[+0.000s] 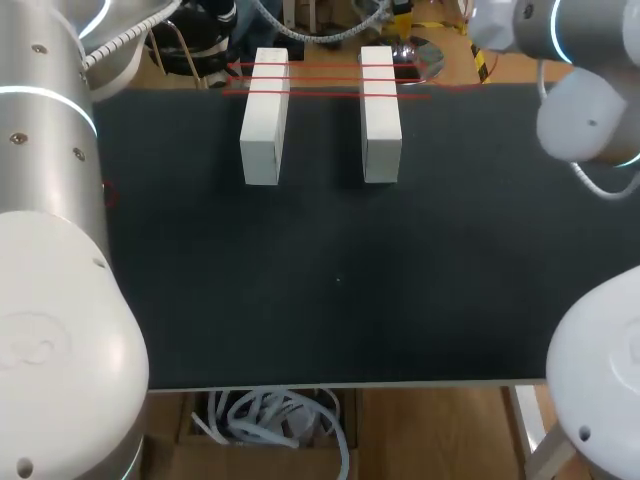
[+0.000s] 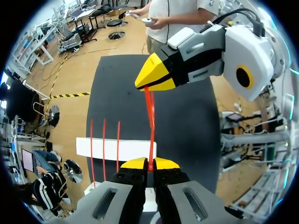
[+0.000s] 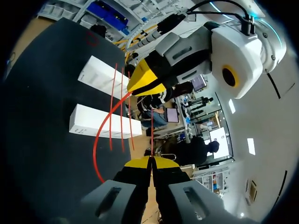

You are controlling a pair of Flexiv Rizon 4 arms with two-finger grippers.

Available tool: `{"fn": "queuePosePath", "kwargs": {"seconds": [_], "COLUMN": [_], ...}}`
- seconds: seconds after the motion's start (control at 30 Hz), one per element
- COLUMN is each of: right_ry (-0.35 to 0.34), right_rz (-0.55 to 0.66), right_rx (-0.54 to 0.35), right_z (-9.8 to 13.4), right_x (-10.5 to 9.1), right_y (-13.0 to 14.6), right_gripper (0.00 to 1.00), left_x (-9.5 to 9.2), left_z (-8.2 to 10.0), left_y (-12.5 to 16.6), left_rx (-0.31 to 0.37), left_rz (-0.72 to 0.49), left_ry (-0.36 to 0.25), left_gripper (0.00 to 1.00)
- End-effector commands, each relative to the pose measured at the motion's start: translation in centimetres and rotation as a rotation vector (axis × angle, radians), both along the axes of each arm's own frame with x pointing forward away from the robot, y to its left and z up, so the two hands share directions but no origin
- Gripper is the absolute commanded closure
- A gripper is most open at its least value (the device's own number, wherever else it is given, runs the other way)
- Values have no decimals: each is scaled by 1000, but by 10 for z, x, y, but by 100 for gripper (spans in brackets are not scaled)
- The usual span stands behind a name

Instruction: Grab the tape and strap the tape.

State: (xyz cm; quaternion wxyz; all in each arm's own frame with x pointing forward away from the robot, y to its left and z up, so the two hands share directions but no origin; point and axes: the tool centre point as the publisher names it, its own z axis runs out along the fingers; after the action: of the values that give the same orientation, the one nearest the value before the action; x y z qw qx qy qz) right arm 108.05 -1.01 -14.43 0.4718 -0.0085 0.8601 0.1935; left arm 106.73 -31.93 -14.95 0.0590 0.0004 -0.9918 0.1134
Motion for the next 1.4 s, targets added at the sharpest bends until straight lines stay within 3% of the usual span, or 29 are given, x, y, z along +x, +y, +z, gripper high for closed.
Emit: {"fn": "queuePosePath", "kwargs": {"seconds": [0.03, 0.6, 1.4], "right_ry": [-3, -12, -12], "right_rz": [-36, -118, -91], "right_rx": [-22, 0, -19], "right_z": [0, -8, -9], "right_x": [-2, -1, 0], "right_y": [8, 11, 27], "right_gripper": [100, 100, 100], "left_x": [1, 1, 1], "left_z": [1, 1, 1], "left_y": [-1, -1, -1], "left_rx": [5, 5, 5], "left_rz": [0, 0, 0], "left_ry": [4, 4, 4], "left_gripper": [100, 100, 100]}}
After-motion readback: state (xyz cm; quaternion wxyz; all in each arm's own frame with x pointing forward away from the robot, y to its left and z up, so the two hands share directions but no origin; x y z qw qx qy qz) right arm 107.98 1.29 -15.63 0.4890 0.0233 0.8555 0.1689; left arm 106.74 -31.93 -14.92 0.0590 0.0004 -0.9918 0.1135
